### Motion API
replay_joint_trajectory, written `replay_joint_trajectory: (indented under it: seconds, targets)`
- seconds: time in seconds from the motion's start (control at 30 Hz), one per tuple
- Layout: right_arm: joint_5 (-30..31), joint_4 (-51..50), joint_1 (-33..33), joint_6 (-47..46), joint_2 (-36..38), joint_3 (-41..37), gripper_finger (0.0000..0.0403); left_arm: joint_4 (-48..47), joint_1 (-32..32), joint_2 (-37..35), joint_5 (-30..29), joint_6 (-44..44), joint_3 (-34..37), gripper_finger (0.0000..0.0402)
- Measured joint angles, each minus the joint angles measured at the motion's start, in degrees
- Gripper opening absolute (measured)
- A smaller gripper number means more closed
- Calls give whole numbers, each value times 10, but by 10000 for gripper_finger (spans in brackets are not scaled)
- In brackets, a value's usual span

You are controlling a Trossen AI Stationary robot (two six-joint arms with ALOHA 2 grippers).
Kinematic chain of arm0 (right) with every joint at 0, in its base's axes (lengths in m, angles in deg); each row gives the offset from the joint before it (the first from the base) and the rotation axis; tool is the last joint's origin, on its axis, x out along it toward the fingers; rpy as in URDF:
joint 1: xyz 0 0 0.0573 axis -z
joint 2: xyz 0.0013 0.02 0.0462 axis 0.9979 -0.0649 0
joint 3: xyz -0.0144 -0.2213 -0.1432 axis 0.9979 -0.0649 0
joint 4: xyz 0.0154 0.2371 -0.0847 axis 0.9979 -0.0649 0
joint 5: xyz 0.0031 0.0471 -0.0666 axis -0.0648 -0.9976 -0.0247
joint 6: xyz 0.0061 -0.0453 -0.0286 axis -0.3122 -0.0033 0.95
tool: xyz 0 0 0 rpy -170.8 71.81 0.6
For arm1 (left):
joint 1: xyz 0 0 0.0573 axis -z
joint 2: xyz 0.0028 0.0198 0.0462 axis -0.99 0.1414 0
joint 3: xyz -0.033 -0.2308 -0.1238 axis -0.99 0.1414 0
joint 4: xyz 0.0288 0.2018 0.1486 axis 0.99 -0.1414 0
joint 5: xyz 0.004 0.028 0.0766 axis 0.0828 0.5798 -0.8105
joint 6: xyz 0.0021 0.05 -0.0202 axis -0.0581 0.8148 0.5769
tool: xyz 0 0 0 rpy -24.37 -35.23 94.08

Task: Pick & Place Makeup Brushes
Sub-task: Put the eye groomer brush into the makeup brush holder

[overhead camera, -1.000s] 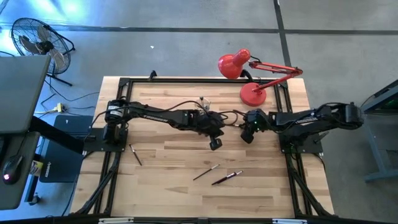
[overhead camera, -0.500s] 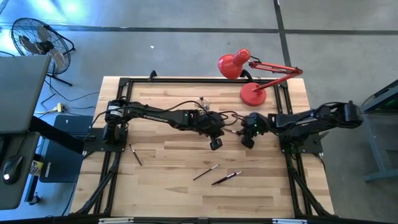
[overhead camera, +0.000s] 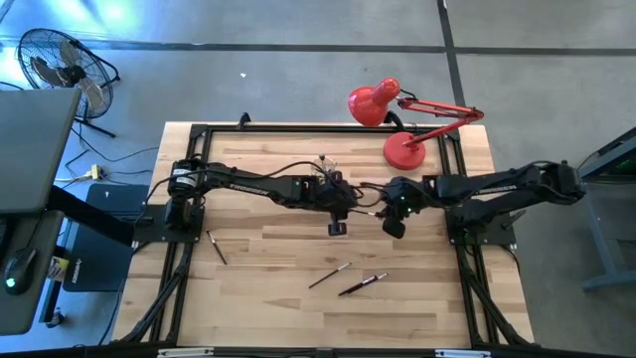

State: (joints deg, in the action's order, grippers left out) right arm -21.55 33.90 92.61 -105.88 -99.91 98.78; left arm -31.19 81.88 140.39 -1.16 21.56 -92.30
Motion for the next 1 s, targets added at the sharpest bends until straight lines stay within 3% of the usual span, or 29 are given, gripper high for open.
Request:
replay_joint_trajectory:
  seconds: [0.13, 0.43, 0.73, 1.0]
  targets:
    - [16, -65, -9, 8, 0, 61, 0, -31, 0, 0, -2, 29, 0, 119]
    - [16, -105, -16, 31, 0, 135, 0, -65, 0, 0, -10, 30, 0, 120]
    - [-2, -110, -16, 41, -7, 143, 0, -45, 0, 0, -23, 30, -3, 102]
    - [1, -106, -15, 41, -20, 143, 0, -57, 0, 15, -4, 58, -78, 93]
